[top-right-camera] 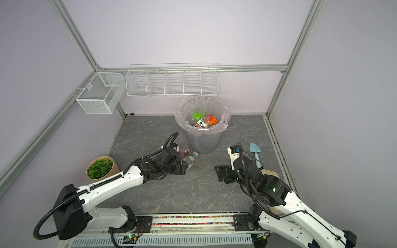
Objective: Throw the plastic bottles in the bin
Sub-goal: 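Withdraw the right gripper while the left gripper reaches to the green-capped bottle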
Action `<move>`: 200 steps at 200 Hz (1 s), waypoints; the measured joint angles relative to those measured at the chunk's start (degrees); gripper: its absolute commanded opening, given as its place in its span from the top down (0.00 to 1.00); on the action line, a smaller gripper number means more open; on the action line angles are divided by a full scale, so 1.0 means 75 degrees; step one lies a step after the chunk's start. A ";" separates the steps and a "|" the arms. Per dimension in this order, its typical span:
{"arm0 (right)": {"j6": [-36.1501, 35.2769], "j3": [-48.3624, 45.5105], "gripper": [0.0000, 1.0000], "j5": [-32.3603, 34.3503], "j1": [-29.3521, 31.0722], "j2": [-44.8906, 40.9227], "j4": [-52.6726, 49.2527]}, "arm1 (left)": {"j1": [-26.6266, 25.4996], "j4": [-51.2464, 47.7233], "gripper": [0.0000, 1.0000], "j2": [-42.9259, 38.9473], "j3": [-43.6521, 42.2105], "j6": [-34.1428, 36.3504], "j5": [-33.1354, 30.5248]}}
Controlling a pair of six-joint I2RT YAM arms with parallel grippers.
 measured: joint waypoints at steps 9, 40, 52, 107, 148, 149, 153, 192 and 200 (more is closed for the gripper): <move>0.0061 -0.0169 0.12 -0.0003 0.0000 -0.0152 -0.0006 | 0.0061 0.0006 0.06 0.0224 0.0105 0.0055 0.0052; 0.0245 -0.0554 0.12 -0.0006 0.0000 -0.0466 -0.0140 | 0.0367 0.0105 0.07 0.0965 0.0437 0.0166 0.0268; 0.0294 -0.0650 0.12 -0.0006 0.0000 -0.0580 -0.0178 | 0.0472 0.0163 0.07 0.1227 0.0525 0.0204 0.0382; 0.0466 -0.0866 0.12 0.0029 0.0000 -0.1043 -0.0251 | 0.0615 0.0131 0.10 0.2506 0.1102 0.0376 0.0664; 0.0519 -0.0866 0.12 0.0090 0.0000 -0.1096 -0.0356 | 0.0615 0.0093 0.14 0.2990 0.1294 0.0493 0.0796; 0.0519 -0.0866 0.12 0.0090 0.0000 -0.1096 -0.0358 | 0.0615 0.0090 0.14 0.2990 0.1294 0.0495 0.0799; 0.0519 -0.0866 0.12 0.0093 0.0000 -0.1102 -0.0367 | 0.0615 0.0079 0.15 0.3002 0.1294 0.0501 0.0796; 0.0574 -0.0866 0.12 0.0143 0.0000 -0.1177 -0.0411 | 0.0536 -0.0096 0.49 0.2999 0.1291 0.0539 0.0664; 0.0586 -0.0863 0.12 0.0143 0.0000 -0.1180 -0.0414 | 0.0449 -0.0172 0.53 0.2981 0.1291 0.0519 0.0539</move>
